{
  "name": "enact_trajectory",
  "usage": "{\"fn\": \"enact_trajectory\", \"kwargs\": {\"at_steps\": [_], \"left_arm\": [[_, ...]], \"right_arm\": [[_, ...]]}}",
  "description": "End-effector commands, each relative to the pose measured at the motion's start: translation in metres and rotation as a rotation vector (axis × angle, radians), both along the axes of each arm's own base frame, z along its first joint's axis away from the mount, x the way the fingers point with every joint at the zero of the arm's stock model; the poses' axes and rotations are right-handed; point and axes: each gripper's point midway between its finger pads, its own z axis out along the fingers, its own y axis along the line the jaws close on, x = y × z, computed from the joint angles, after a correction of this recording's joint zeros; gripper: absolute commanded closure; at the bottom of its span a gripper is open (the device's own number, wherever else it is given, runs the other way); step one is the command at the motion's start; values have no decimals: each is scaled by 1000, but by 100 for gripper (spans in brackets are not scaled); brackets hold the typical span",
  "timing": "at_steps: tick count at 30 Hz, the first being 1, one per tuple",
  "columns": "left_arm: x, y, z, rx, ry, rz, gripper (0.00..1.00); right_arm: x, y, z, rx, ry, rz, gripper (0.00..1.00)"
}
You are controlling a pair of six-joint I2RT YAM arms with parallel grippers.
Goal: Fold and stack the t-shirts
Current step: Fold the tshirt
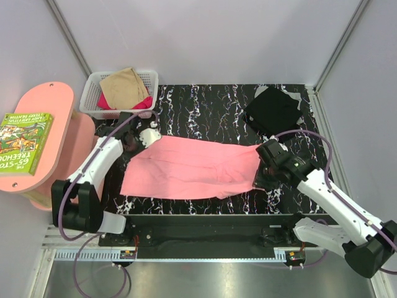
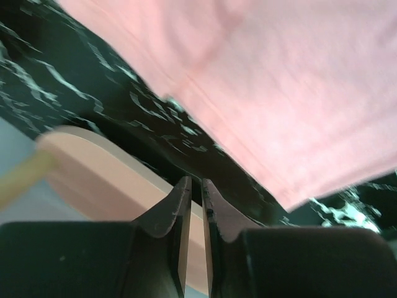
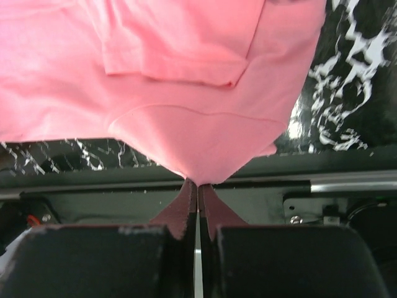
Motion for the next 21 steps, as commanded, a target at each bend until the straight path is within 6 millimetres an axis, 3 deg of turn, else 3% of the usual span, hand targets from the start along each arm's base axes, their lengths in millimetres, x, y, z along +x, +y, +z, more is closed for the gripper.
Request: {"fn": "enact_trajectory", "kwargs": {"at_steps": [1, 4, 6, 7, 9, 10, 12, 14, 18, 21], "left_arm": [[40, -6, 17, -19, -45, -6, 83], [47, -8, 15, -23, -33, -1, 84], [29, -13, 11, -33, 29, -26, 82], [7, -13, -3, -22, 100, -42, 79], [-16, -14, -11, 15, 121, -103, 71], [-41, -8, -30, 38, 185, -115, 62], [-68, -1, -44, 53, 220, -131, 54], [-82, 4, -50, 67, 231, -137, 49], [-98, 3, -52, 43, 201, -127, 43], [-87, -3, -49, 3, 140, -92, 43]], "right_arm": [[33, -4, 19, -91, -113, 8, 97], [43, 4, 20, -97, -115, 22, 97], [44, 8, 17, -87, -94, 26, 98], [43, 8, 14, -85, -89, 25, 98], [41, 9, 10, -70, -85, 16, 98], [39, 9, 7, -65, -87, 17, 98], [37, 9, 4, -59, -83, 13, 98], [34, 7, -1, -61, -73, 13, 98], [32, 8, -7, -52, -69, 14, 98], [31, 9, -11, -48, -62, 15, 98]]}}
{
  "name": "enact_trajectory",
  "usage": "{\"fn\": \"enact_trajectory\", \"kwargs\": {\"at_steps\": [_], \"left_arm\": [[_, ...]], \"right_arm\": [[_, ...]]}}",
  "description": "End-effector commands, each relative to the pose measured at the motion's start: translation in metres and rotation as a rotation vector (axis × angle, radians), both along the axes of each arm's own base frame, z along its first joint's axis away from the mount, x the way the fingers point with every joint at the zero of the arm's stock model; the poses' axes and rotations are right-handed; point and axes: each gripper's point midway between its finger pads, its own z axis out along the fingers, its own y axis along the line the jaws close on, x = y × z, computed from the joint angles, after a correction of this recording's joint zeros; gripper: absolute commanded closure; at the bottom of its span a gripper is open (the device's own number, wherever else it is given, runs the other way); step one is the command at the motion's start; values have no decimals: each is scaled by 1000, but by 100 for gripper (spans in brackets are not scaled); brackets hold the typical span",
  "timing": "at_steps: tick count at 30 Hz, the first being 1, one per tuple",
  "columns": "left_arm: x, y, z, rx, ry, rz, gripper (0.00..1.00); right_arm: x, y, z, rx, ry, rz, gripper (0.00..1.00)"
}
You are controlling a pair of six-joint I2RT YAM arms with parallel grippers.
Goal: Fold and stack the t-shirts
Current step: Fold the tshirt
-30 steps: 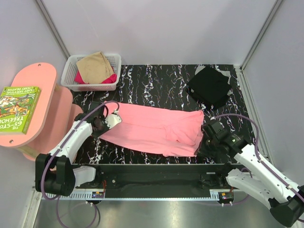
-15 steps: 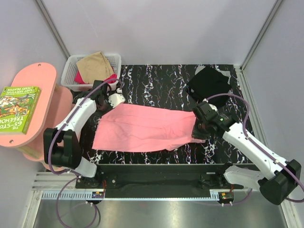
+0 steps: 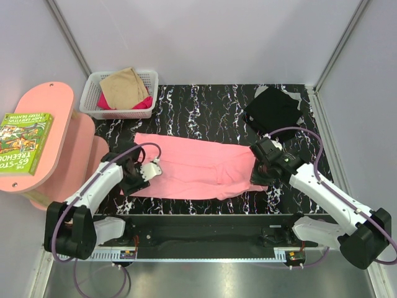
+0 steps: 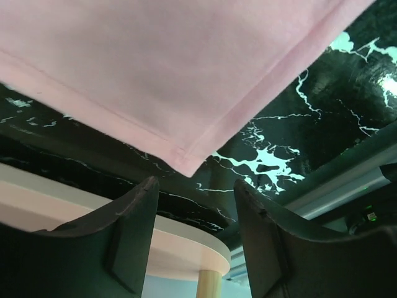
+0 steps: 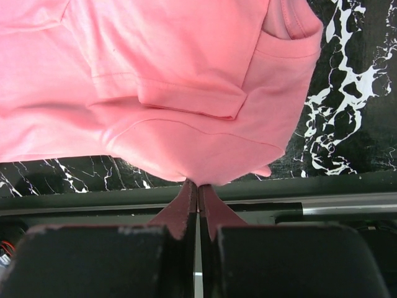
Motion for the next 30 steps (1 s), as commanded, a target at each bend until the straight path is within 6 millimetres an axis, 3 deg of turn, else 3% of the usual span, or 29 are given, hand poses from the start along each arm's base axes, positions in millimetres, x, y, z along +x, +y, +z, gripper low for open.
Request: {"fn": "enact_trajectory", "kwargs": {"at_steps": [1, 4, 6, 10, 25, 28, 30], "left_arm": [[26, -12, 9, -74, -139, 35, 43], [34, -17, 7, -100, -157, 53, 40], [35, -18, 1, -96, -130, 66, 31], [35, -21, -9, -115, -91, 87, 23], [21, 0, -43, -93, -6, 154, 24], [17, -1, -47, -97, 12, 153, 27], [14, -1, -50, -94, 28, 152, 34]], "right_arm": [[6, 7, 4, 47, -48, -2, 98], [5, 8, 3, 57, -49, -2, 98], [3, 9, 3, 63, -46, 0, 98], [1, 8, 4, 76, -54, 0, 98], [-3, 5, 7, 88, -69, -3, 98], [-3, 5, 7, 85, -67, -3, 97], [-3, 5, 7, 84, -64, -5, 97]]}}
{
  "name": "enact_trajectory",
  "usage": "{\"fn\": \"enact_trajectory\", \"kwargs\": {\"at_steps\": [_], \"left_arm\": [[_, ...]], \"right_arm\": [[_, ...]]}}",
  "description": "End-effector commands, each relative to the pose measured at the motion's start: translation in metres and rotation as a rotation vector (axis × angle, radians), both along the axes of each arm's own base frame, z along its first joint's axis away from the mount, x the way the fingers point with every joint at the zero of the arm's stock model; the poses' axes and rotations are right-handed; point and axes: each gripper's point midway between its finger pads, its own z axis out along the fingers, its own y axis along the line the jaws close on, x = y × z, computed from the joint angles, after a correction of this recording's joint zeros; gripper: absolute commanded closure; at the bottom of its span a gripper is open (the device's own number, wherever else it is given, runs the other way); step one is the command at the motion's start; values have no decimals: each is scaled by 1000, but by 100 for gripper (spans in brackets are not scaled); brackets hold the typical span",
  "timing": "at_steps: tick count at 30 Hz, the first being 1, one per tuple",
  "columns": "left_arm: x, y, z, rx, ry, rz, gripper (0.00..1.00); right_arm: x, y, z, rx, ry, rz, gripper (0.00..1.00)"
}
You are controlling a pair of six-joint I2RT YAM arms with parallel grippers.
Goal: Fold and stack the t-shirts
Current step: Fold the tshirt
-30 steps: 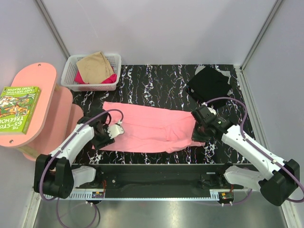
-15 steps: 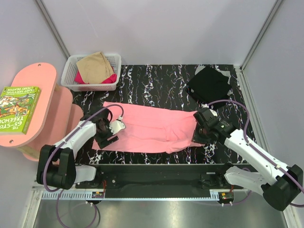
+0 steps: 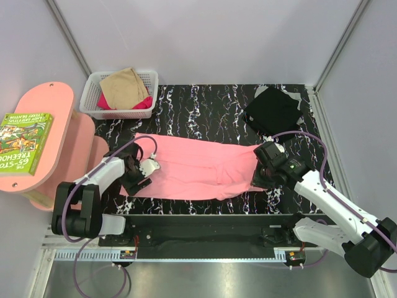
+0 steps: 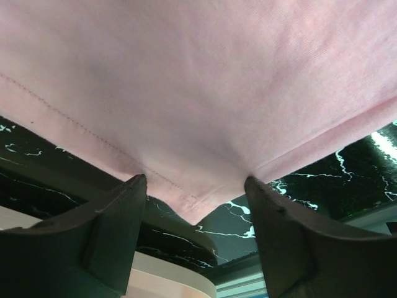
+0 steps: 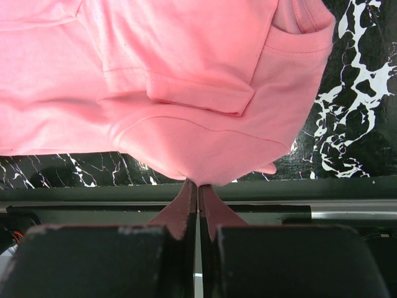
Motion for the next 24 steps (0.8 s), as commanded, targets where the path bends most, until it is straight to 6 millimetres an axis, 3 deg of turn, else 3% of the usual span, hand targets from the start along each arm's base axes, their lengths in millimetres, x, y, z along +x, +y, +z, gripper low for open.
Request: {"fn": "enact_trajectory", "kwargs": {"at_steps": [1, 2, 3, 5, 6, 9, 14, 24], "left_arm": [[-5, -3, -15, -27, 29, -11, 39], [-7, -3, -17, -26, 41, -9, 45], [-6, -4, -19, -31, 45, -10, 58], [-4, -5, -20, -35, 51, -4, 72], [-2, -6, -20, -38, 50, -1, 84], [4, -6, -13, -39, 29, -1, 100], [13, -8, 13, -51, -18, -22, 100], [1, -9, 46, -63, -57, -63, 100]], "right_arm": [[4, 4, 6, 23, -28, -9, 97], [5, 4, 7, 21, -29, -10, 97], [5, 5, 7, 23, -31, -8, 98], [5, 4, 6, 19, -28, -10, 98], [5, 4, 7, 20, -28, -8, 98], [4, 5, 8, 24, -27, -8, 98], [-2, 6, 10, 50, -7, -7, 98], [-22, 8, 17, 117, 17, 16, 100]]}}
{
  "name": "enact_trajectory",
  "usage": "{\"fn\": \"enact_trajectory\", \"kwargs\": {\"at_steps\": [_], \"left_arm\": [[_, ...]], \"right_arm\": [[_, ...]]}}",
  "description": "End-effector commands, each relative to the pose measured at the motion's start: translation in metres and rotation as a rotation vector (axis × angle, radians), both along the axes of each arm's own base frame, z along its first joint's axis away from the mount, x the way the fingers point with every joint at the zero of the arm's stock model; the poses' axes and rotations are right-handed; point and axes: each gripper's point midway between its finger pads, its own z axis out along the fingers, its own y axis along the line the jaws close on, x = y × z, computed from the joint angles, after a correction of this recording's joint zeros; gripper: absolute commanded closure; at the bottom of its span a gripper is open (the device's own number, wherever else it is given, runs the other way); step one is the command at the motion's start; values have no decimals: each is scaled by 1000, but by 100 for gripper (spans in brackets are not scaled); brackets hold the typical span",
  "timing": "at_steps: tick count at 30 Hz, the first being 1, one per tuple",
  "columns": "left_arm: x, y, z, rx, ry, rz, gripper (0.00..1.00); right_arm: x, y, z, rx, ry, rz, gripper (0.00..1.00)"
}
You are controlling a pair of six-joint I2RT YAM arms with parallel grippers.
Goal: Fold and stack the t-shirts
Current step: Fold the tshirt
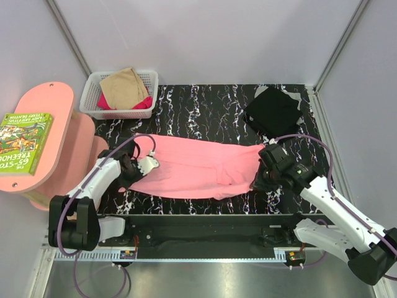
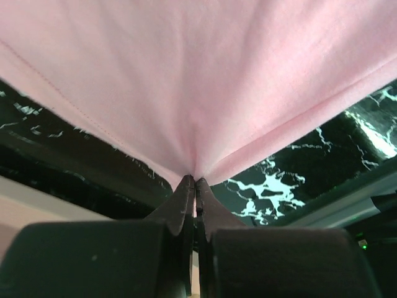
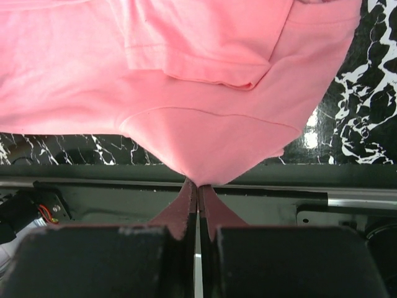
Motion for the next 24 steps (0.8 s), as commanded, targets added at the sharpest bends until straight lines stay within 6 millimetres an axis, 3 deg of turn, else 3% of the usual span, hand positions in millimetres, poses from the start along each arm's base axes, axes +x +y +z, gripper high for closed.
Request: {"fn": "enact_trajectory", "kwargs": {"at_steps": [1, 6, 16, 24], "left_arm": [[6, -4, 22, -30, -52, -33, 100], [20, -9, 30, -48, -70, -26, 100], [114, -12, 48, -25, -132, 14, 100], [161, -9, 41, 17, -126, 28, 100]], "right_arm": [[-9, 0, 6, 27, 12, 3, 100], [-7, -3, 11, 4, -3, 3, 100], [37, -11, 29, -153, -94, -2, 98], [79, -30, 28, -183, -95, -53, 98]]}}
